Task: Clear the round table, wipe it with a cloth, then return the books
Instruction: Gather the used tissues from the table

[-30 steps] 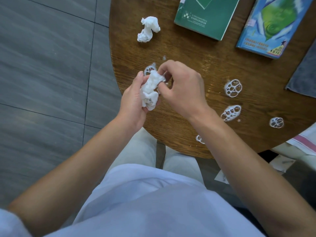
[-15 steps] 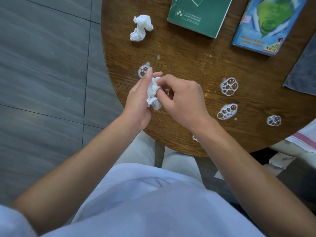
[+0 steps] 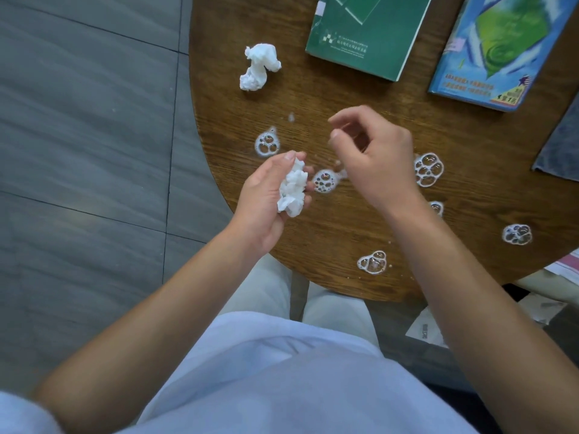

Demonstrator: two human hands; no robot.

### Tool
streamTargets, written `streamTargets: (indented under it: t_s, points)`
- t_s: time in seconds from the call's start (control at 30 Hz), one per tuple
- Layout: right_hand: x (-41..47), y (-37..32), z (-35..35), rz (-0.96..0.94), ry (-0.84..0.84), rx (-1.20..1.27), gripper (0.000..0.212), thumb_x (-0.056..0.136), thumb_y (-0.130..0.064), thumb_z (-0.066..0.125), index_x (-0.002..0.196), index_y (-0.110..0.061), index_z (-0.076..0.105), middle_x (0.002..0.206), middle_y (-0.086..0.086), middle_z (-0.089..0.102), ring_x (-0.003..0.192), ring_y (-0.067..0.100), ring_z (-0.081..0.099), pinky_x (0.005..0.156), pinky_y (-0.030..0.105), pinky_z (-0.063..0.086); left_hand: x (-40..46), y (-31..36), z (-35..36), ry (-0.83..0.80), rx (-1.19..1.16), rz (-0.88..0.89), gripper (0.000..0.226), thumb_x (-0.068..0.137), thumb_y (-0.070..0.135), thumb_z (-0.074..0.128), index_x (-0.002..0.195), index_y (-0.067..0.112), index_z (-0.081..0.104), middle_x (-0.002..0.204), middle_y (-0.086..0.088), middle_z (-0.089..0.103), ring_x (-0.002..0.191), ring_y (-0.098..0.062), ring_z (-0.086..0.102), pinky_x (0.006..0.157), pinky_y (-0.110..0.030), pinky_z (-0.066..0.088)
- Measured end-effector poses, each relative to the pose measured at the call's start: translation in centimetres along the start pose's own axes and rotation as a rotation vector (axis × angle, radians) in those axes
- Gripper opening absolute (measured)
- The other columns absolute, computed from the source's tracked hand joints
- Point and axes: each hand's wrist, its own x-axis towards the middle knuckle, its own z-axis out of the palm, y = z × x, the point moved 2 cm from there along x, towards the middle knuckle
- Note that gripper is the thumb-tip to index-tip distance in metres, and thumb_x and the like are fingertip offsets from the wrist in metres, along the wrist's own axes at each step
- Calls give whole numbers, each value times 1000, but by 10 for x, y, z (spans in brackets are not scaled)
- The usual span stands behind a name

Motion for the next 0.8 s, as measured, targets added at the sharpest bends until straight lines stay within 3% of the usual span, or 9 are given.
streamTargets:
  t_s: [0.2, 0.37, 0.47, 0.63, 0.8]
  points:
    - [47, -3, 10, 37, -112, -187, 46, 96, -40, 61, 141, -32, 56, 103, -14, 68, 95, 8, 65, 91, 42, 58, 0, -2, -14, 40, -2, -4, 18, 103, 25, 62, 111, 12, 71, 99, -8, 70, 78, -17, 66, 65, -29, 55]
    - [79, -35, 40, -85, -154, -327, 61, 96, -40, 64, 153, -40, 42, 125, -6, 62, 104, 14, 63, 93, 38, 53, 0, 1, -28, 63, -62, 9, 17, 102, 25, 63, 109, 13, 72, 98, -8, 70, 78, -18, 66, 63, -29, 55]
    - [94, -50, 56, -132, -122, -401, 62, 98, -42, 61, 155, -42, 37, 129, -4, 59, 115, 17, 60, 88, 31, 44, 1, 3, -35, 66, -78, 14, 17, 102, 26, 63, 110, 13, 71, 98, -8, 69, 78, -18, 66, 64, -29, 55]
    - [107, -61, 75, -134, -52, -472, 60, 99, -47, 58, 155, -42, 37, 128, -1, 58, 113, 19, 61, 80, 31, 39, 3, 11, -47, 64, -92, 17, 17, 103, 26, 62, 110, 12, 70, 98, -8, 70, 79, -17, 66, 65, -29, 55]
    - [112, -58, 87, -107, -38, -512, 56, 100, -47, 58, 153, -43, 42, 134, -2, 55, 117, 18, 58, 83, 28, 37, 7, 19, -59, 64, -108, 27, 18, 103, 25, 62, 112, 11, 69, 97, -9, 69, 78, -17, 65, 64, -29, 55]
